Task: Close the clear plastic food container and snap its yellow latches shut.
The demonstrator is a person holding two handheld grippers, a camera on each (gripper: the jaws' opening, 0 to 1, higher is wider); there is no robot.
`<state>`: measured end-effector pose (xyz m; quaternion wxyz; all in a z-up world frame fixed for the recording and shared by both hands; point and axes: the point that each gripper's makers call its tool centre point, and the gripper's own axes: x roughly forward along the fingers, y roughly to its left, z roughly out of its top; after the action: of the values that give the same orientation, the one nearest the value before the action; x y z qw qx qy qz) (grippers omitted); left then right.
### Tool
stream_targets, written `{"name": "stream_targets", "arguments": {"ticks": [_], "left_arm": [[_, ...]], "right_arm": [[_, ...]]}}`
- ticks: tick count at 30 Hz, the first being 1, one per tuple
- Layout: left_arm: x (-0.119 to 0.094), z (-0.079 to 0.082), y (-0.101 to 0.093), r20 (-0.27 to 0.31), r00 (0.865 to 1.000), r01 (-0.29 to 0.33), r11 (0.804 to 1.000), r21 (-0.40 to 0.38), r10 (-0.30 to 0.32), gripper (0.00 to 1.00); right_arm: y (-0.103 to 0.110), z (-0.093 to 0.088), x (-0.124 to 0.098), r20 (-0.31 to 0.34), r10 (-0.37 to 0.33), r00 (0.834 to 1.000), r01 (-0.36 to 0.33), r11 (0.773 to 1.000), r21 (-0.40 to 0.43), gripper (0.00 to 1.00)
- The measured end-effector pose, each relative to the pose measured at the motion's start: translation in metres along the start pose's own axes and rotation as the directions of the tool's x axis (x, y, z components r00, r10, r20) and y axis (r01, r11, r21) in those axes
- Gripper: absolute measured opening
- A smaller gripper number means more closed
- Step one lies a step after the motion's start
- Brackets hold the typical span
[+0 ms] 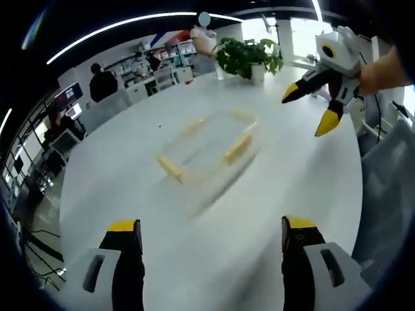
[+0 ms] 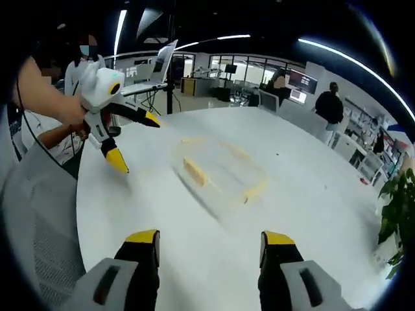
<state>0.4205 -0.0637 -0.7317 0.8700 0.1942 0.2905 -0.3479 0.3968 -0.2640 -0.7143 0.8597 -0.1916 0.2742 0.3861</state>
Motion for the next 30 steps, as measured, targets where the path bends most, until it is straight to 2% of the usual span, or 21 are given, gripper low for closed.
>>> {"name": "stream_targets", "arguments": {"ticks": [12,23,27,30], "left_arm": [[-0.019,-0.016,-0.012,0.031,0.999,-0.016,0.999,-0.036,0.018,0.87],[-0.040,-0.019,-0.023,0.093,0.995,-0.021,0.996,-0.089,0.029,0.88],[-0.044,-0.025,-0.025,0.080,0.996,-0.034,0.995,-0.091,0.041,0.87],[-0.048,-0.028,-0.027,0.084,0.996,-0.033,0.995,-0.096,0.041,0.87]], "right_arm": [[0.002,-0.013,-0.018,0.027,-0.052,0.998,0.050,0.997,0.050,0.62],[0.009,-0.023,-0.037,0.062,-0.090,0.994,0.086,0.993,0.076,0.61],[0.016,-0.023,-0.042,0.082,-0.096,0.992,0.090,0.993,0.073,0.61],[0.018,-0.025,-0.046,0.092,-0.105,0.990,0.096,0.990,0.102,0.62]]}}
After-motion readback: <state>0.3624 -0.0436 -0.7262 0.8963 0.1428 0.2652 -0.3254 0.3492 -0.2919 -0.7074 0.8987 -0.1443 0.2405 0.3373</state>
